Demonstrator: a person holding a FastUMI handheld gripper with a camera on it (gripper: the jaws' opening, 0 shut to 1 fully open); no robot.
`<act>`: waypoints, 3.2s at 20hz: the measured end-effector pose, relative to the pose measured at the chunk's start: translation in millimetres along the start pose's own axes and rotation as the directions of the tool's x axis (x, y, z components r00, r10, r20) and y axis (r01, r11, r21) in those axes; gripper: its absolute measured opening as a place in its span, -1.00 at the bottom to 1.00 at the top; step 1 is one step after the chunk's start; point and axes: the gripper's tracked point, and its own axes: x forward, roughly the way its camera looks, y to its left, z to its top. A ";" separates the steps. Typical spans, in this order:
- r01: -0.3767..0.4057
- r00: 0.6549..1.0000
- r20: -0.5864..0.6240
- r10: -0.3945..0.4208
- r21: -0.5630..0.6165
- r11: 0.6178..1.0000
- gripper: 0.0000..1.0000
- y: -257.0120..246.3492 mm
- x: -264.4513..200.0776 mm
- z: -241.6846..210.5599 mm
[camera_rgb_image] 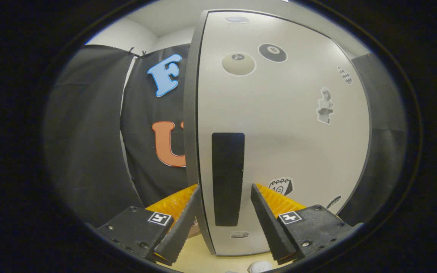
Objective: Open the shoe cabinet door, grab the shoes and put them into the shoe cabinet, then close the shoe cabinet door.
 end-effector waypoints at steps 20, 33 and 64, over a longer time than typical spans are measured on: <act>-0.155 0.988 -0.023 0.155 0.011 0.988 -0.55 -9.7 -66.2 -7.5; -0.323 0.946 -0.022 0.323 0.027 0.946 -0.58 -61.5 -159.5 -18.1; 0.012 1.000 -0.018 -0.011 0.073 0.997 -0.93 -277.0 -231.6 -27.5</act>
